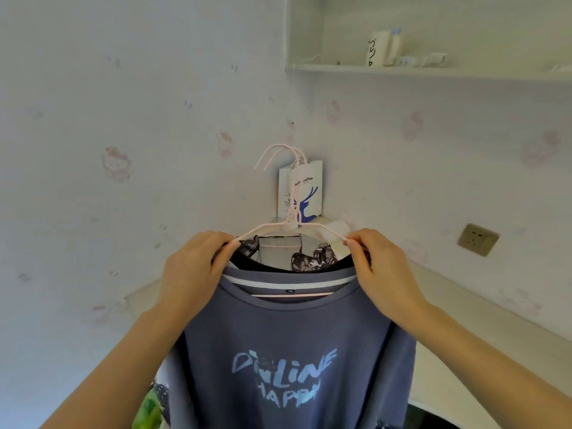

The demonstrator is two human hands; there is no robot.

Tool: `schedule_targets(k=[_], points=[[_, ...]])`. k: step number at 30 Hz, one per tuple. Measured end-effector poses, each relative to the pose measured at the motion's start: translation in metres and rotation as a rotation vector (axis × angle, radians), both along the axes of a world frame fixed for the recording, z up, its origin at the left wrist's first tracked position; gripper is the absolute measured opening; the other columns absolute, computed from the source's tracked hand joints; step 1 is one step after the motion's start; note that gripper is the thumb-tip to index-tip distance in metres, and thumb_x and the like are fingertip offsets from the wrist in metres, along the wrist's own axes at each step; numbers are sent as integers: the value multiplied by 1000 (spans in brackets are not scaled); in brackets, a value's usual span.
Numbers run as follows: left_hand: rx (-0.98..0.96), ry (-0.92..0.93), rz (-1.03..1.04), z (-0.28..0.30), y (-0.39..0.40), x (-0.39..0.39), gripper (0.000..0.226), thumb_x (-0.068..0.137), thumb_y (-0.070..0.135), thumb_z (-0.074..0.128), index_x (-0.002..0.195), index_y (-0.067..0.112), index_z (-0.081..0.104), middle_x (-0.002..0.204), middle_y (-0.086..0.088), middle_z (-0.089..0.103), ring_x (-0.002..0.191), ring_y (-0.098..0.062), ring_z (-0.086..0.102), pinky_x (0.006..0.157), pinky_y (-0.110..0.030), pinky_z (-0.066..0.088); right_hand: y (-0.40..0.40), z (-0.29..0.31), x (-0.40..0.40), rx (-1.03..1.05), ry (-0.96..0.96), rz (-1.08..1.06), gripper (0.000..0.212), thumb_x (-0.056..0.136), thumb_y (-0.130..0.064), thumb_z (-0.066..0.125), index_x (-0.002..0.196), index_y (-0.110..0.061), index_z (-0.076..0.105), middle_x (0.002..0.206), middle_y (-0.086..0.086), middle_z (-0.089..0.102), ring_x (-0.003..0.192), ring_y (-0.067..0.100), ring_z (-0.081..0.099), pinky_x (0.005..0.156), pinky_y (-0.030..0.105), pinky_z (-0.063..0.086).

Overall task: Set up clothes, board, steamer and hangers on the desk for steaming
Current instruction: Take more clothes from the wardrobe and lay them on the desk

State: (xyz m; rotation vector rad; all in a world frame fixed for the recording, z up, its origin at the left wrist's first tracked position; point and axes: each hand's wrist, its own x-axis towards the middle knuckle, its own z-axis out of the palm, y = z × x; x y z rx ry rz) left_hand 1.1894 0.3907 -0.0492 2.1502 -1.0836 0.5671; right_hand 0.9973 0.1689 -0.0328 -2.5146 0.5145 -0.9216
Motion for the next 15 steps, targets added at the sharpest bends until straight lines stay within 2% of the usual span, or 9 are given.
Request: schedule_targets(k=[4,8,11,15], points=[[34,-9,-19,-1,-32,52,37,96,50,32,99,27,62,87,16,61,75,-7,54,61,-28,46,-36,-8,47,35,-6,0,12,99,-31,43,102,-28,53,90,-9,61,82,13,60,73,41,52],[51,-30,-50,-6,-68,91,27,100,44,35,92,27,55,77,16,55,66,-8,50,58,-28,43,-70,-22,85,47,5,-11,13,98,-39,37,106,-39,47,90,-10,60,80,17,59,71,49,51],[55,37,-55,-15,-93,114,21,98,38,40,91,25,54,75,13,54,66,-11,49,60,-29,43,-91,-31,108,55,-1,-24,17,98,-38,37,110,-34,49,93,-6,61,81,18,59,72,48,51],[51,79,-66,-30,-122,145,24,96,41,38,91,24,55,76,12,54,66,-13,50,60,-30,43,-117,-42,132,12,51,-7,20,98,-29,43,112,-20,55,100,-3,58,86,18,57,77,40,50]])
